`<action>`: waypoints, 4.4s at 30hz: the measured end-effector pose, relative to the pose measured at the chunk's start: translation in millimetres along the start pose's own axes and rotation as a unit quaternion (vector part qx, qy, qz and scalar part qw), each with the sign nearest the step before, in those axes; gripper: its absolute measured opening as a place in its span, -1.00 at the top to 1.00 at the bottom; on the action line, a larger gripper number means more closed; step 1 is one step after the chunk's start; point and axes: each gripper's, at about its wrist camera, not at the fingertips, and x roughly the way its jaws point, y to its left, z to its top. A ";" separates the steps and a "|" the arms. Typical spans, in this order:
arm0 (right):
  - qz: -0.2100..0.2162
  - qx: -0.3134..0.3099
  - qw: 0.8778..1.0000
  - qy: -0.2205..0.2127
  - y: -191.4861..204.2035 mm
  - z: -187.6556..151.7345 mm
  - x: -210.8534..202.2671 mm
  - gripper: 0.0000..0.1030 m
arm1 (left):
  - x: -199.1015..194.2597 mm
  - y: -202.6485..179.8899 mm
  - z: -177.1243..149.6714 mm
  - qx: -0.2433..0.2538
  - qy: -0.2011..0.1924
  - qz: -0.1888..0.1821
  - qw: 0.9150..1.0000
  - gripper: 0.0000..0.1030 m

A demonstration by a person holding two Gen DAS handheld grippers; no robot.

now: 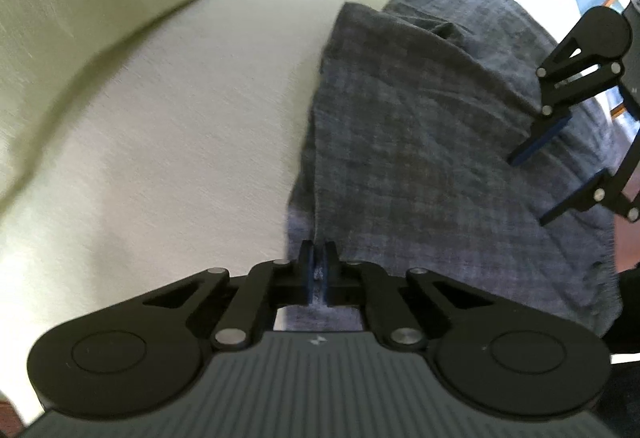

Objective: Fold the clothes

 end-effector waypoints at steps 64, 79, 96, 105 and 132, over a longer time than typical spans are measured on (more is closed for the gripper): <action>-0.130 0.850 0.278 -0.428 295.9 -164.1 123.7 0.83 | 28.8 -74.8 -141.9 0.654 -0.011 0.148 0.742 0.99; -0.056 0.818 0.252 -0.514 253.5 -149.5 136.4 0.56 | 33.2 -77.9 -140.4 0.616 -0.031 0.148 0.773 0.99; -0.120 0.817 0.303 -0.477 275.4 -131.6 129.8 0.96 | 26.4 -67.7 -141.6 0.578 -0.018 0.145 0.803 0.99; -0.176 0.808 0.339 -0.449 292.9 -162.5 82.5 0.47 | 29.9 -71.6 -140.0 0.570 -0.014 0.153 0.807 0.99; -0.175 0.665 0.670 -0.279 241.0 -234.6 44.5 0.86 | 32.3 -79.7 -143.4 0.590 0.004 0.162 0.791 0.97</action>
